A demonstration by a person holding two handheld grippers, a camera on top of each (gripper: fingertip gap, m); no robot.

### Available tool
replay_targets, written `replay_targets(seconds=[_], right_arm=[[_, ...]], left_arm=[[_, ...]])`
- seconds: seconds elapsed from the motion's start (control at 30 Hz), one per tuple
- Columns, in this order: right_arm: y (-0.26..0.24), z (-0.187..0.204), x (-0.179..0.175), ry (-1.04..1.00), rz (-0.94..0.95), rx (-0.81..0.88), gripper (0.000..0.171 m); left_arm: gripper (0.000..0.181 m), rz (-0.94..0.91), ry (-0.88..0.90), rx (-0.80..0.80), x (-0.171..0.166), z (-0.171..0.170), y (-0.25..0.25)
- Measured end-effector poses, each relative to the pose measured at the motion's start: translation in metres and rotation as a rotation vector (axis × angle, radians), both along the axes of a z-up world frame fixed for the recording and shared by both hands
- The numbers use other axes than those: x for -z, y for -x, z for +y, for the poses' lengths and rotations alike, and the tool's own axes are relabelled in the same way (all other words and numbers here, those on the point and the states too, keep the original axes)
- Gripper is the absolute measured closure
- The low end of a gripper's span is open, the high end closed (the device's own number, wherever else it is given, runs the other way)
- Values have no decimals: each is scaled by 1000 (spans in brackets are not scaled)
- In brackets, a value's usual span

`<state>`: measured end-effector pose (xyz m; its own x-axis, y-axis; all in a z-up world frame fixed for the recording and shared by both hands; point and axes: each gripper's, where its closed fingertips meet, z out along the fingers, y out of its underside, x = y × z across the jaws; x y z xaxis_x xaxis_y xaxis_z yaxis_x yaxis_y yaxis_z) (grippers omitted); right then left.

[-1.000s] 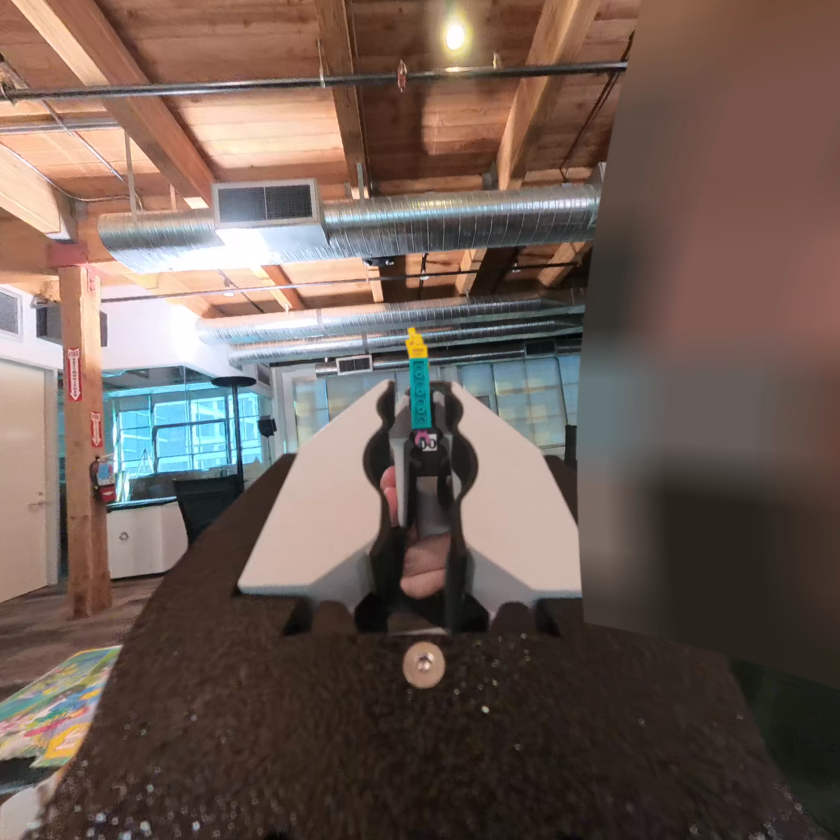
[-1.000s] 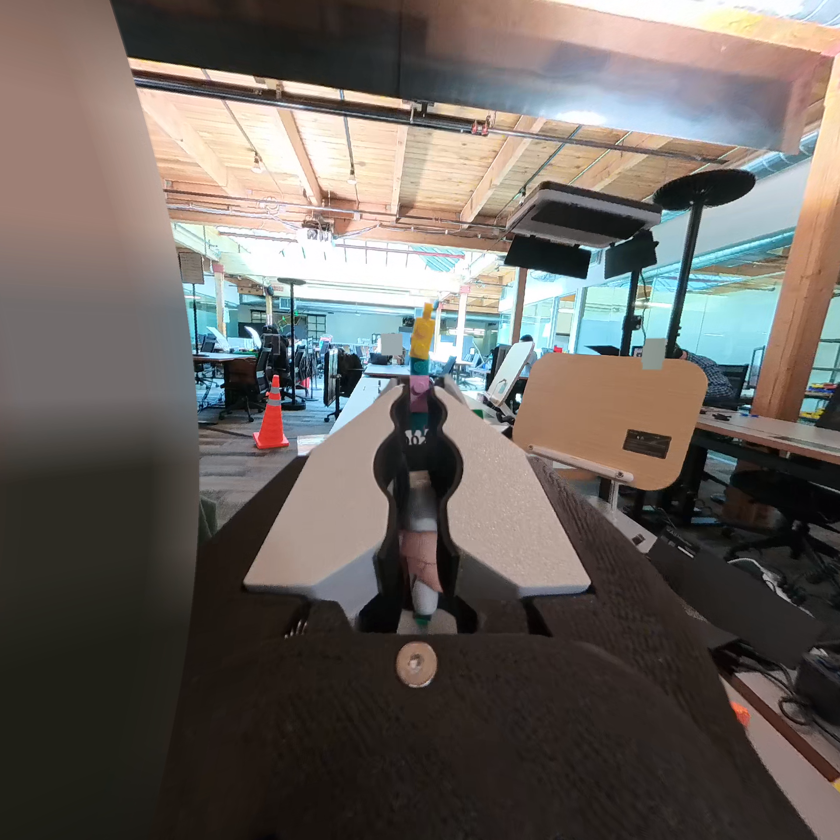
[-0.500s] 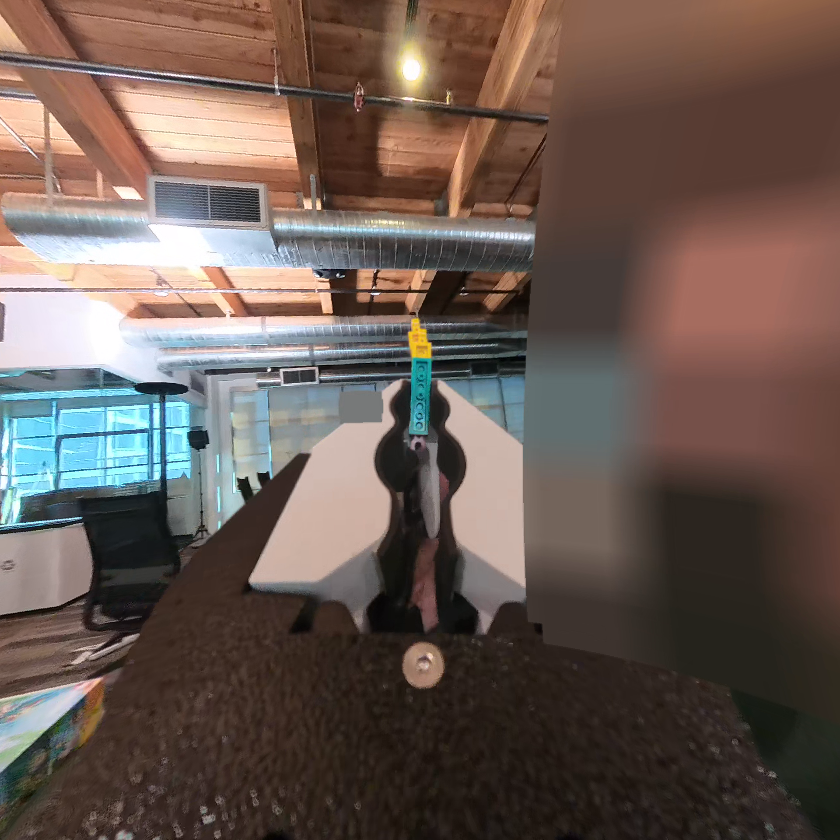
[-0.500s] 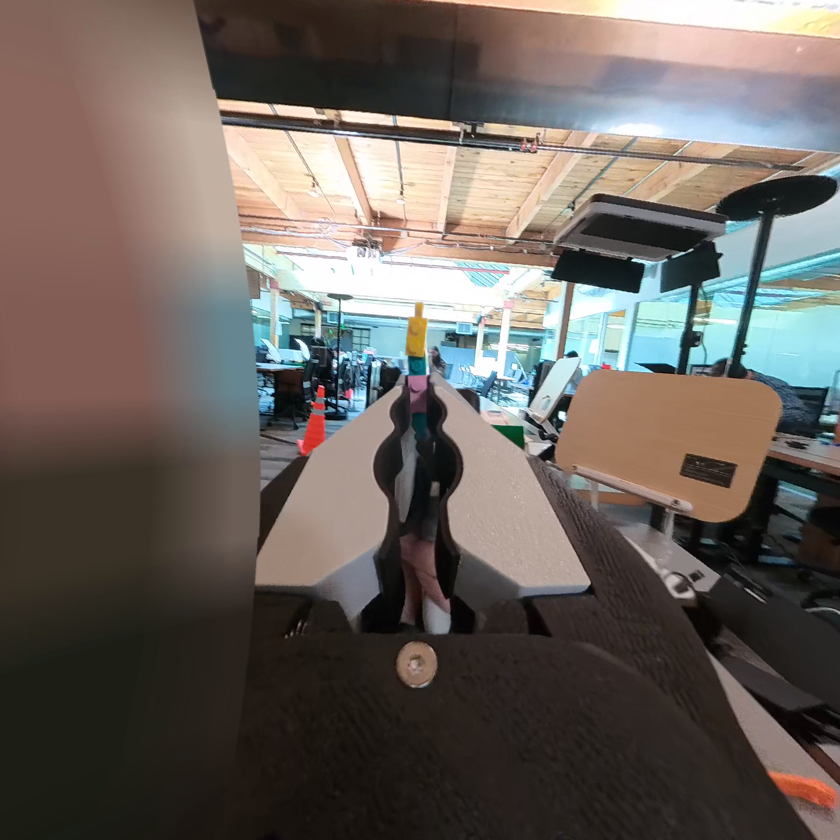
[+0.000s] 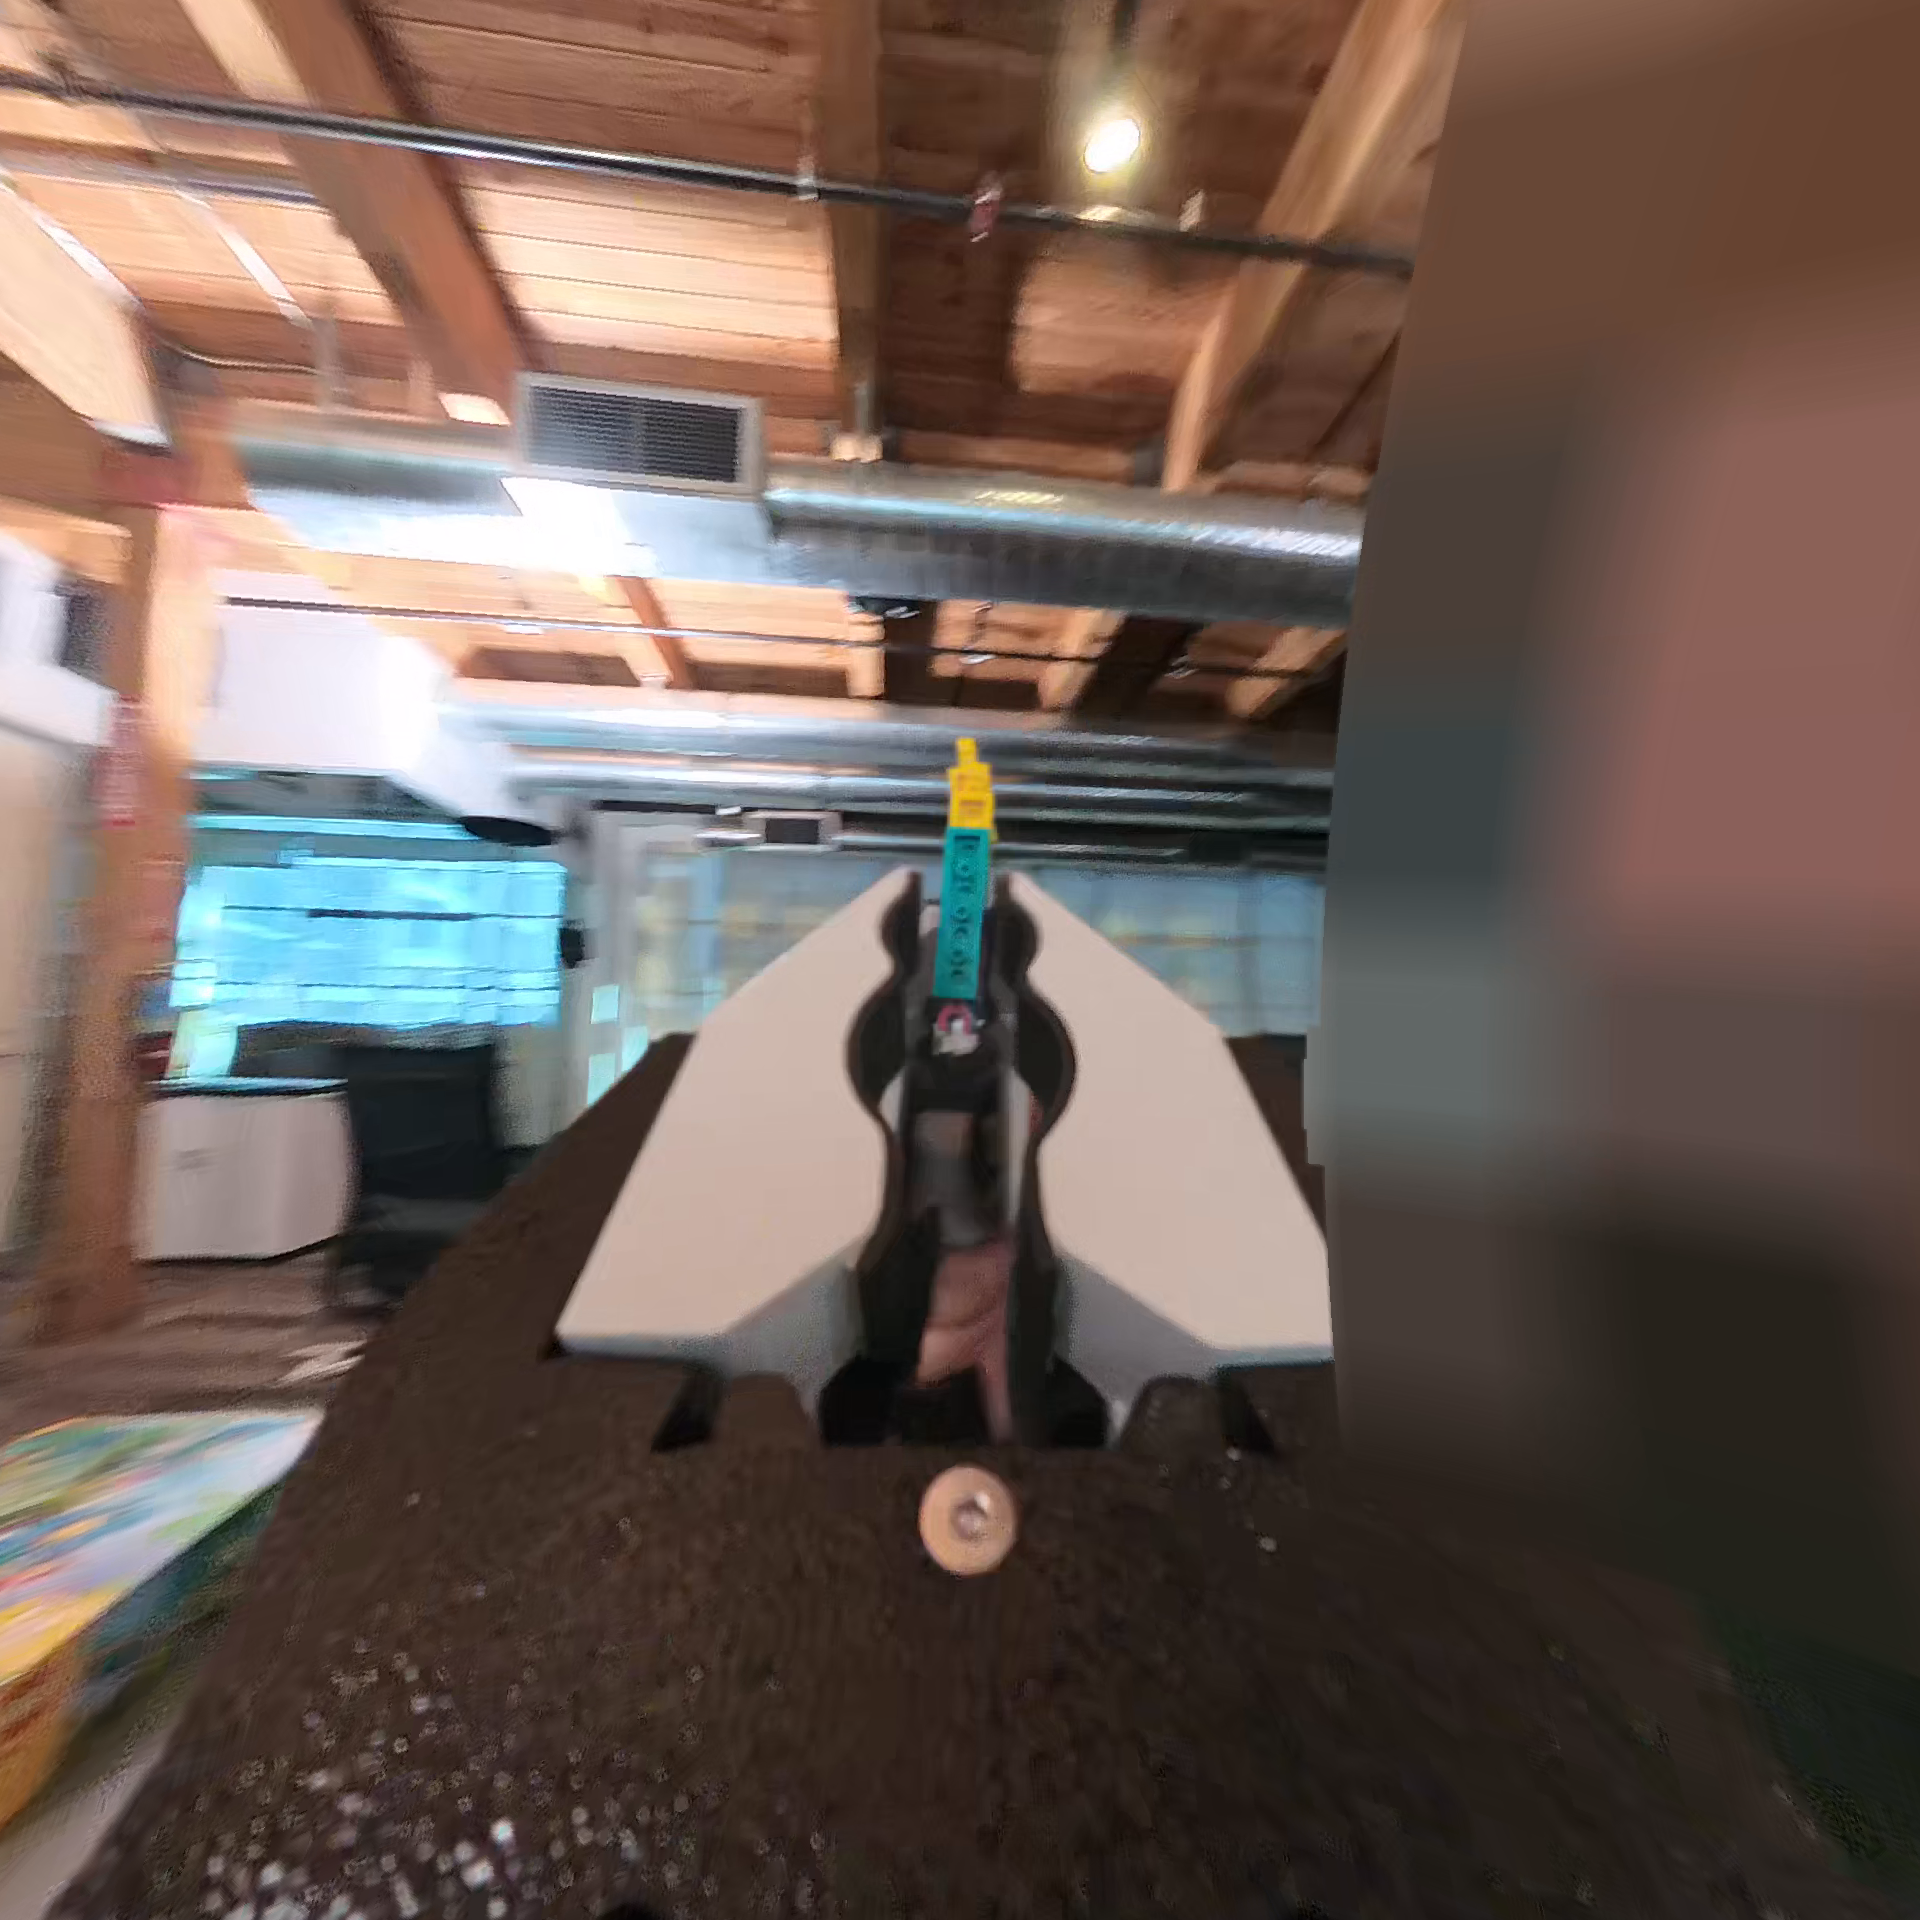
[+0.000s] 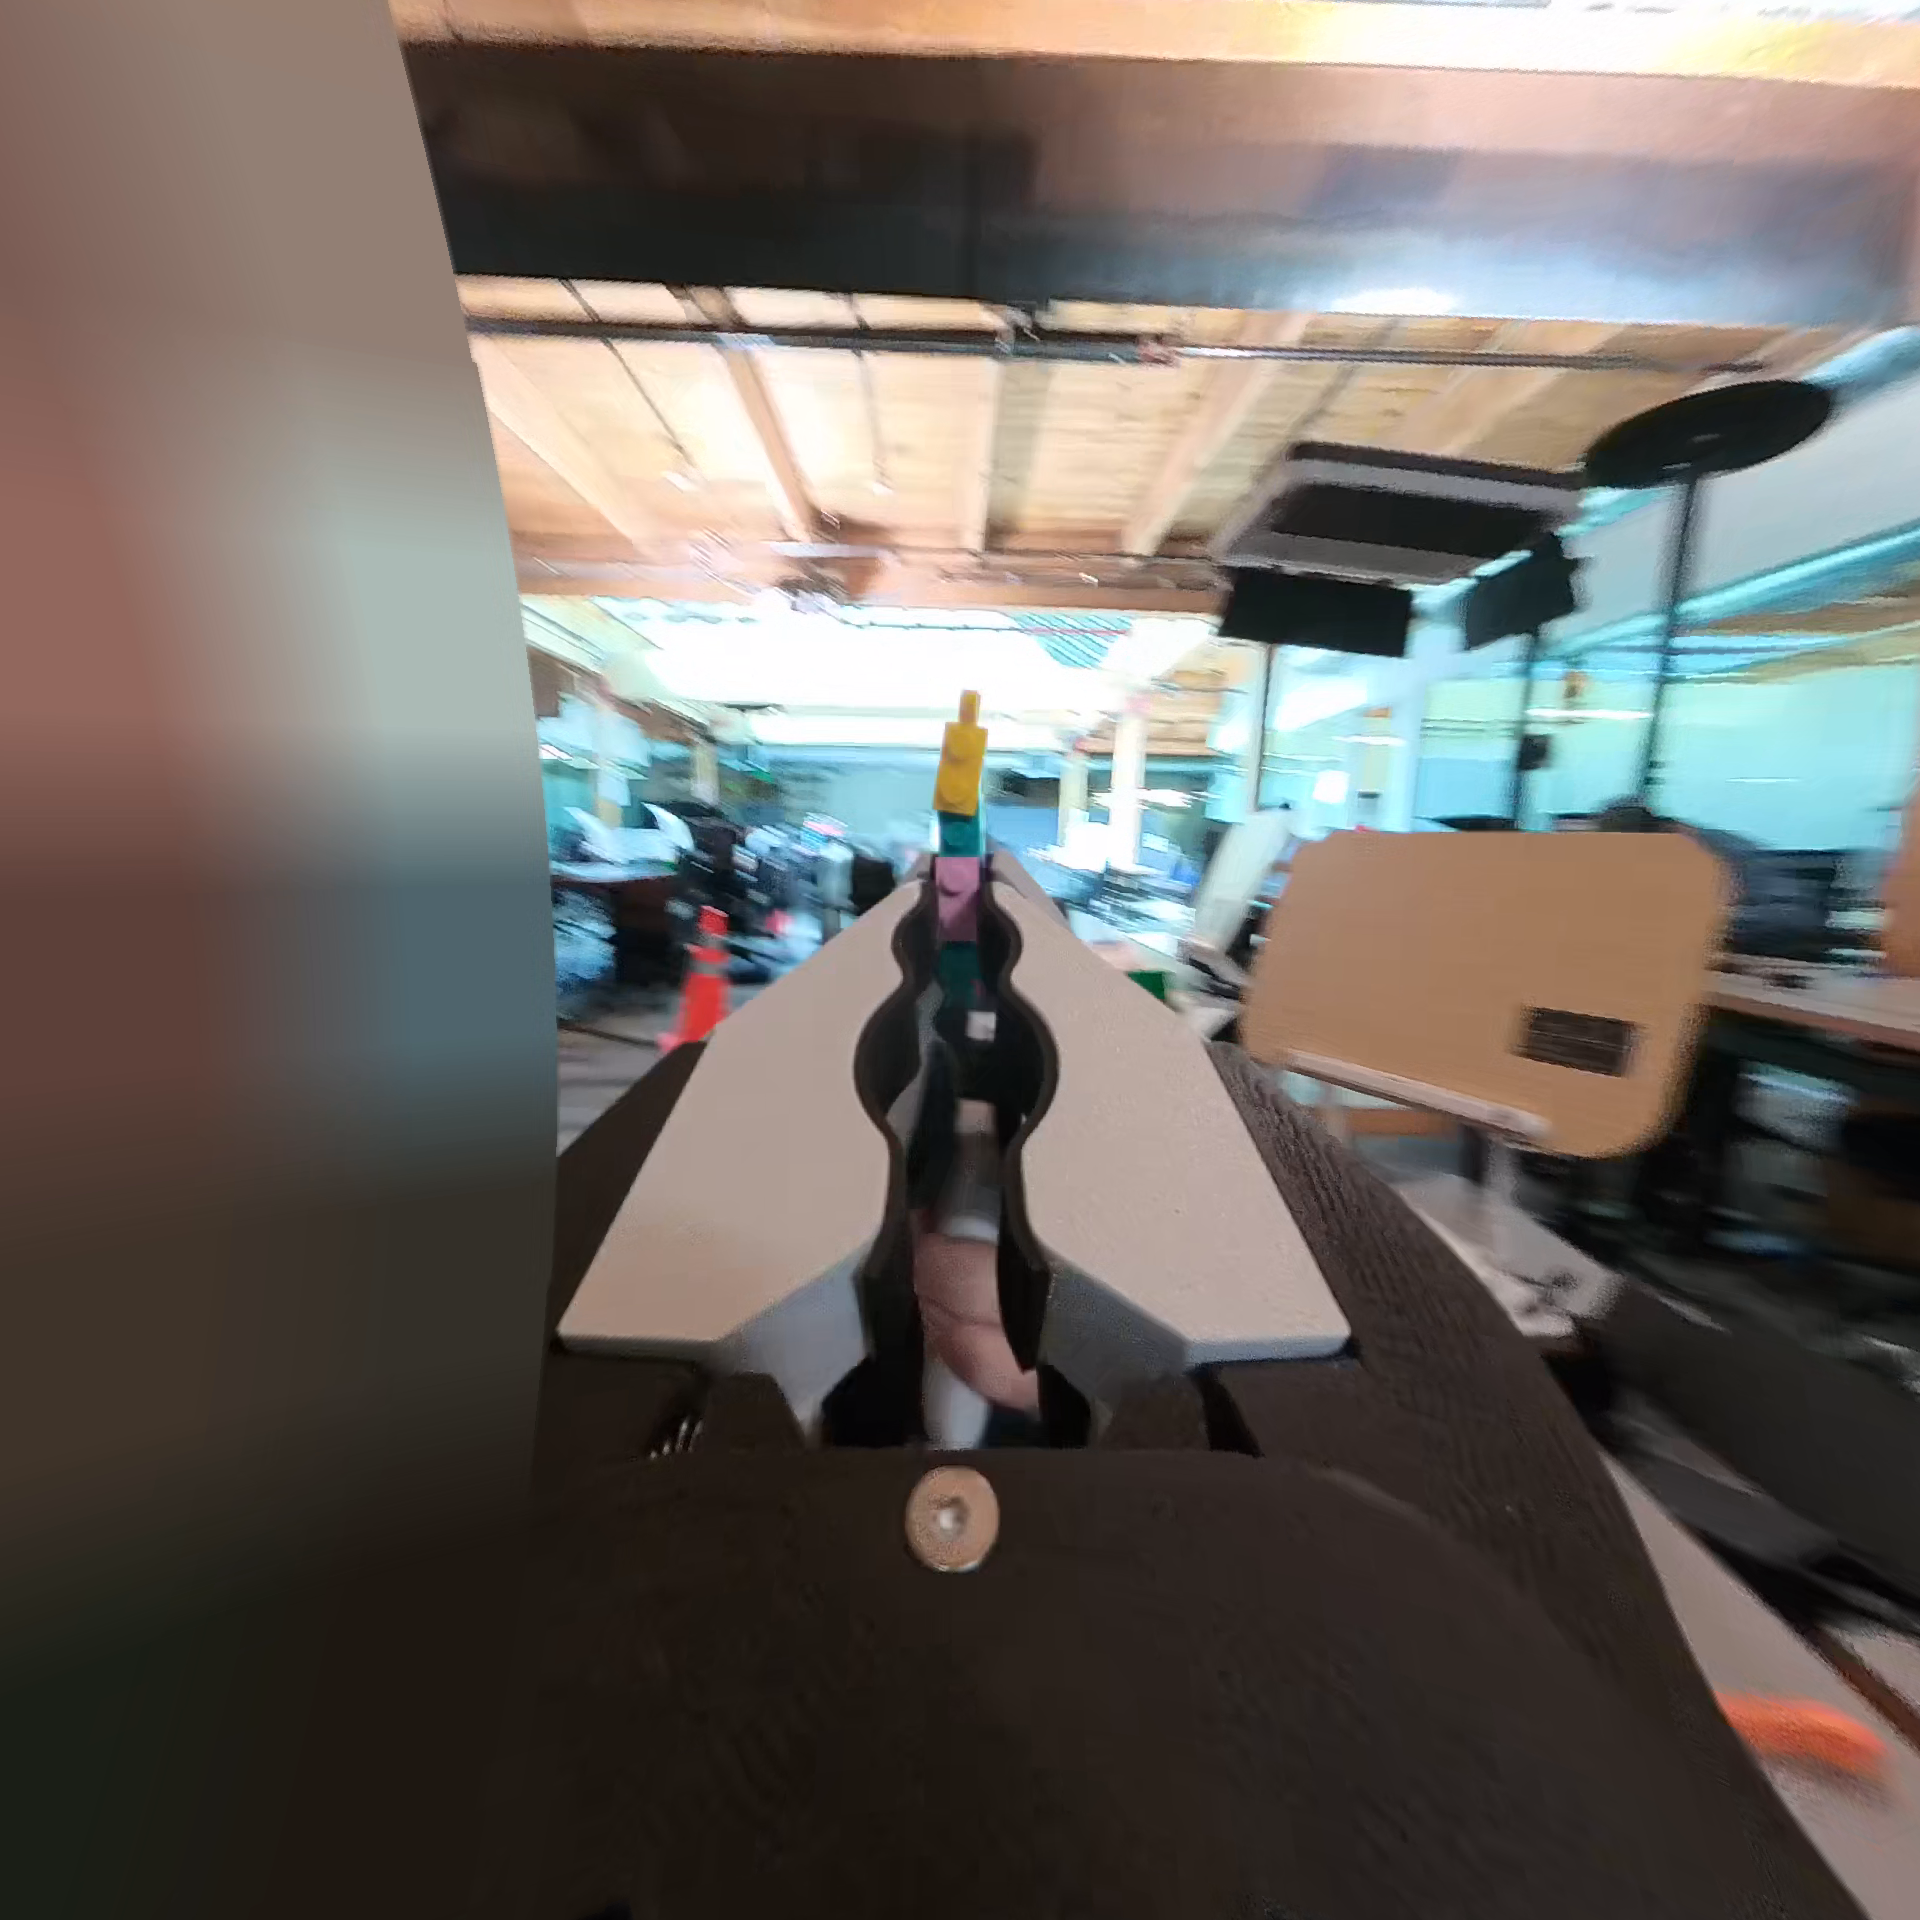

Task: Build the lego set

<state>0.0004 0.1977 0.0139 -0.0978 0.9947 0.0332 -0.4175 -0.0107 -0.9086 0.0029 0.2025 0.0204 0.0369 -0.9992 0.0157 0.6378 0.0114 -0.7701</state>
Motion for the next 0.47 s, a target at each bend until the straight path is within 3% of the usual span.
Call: replay_targets(seconds=[0.03, 0.13, 0.23, 0.47], right_arm=[[-4, 5, 1, -31, -26, 77, 166], [-21, 16, 17, -96, -220, 289, 165], [-38, 29, 68, -26, -510, 417, 165], [-85, 4, 234, 217, -1105, 429, 165]], left_arm=[[158, 26, -3, -84, 1, 7, 2], [143, 151, -31, -293, 5, 21, 10], [141, 249, -66, -503, 8, 33, 23], [136, 413, -64, -520, 24, 34, 6]])
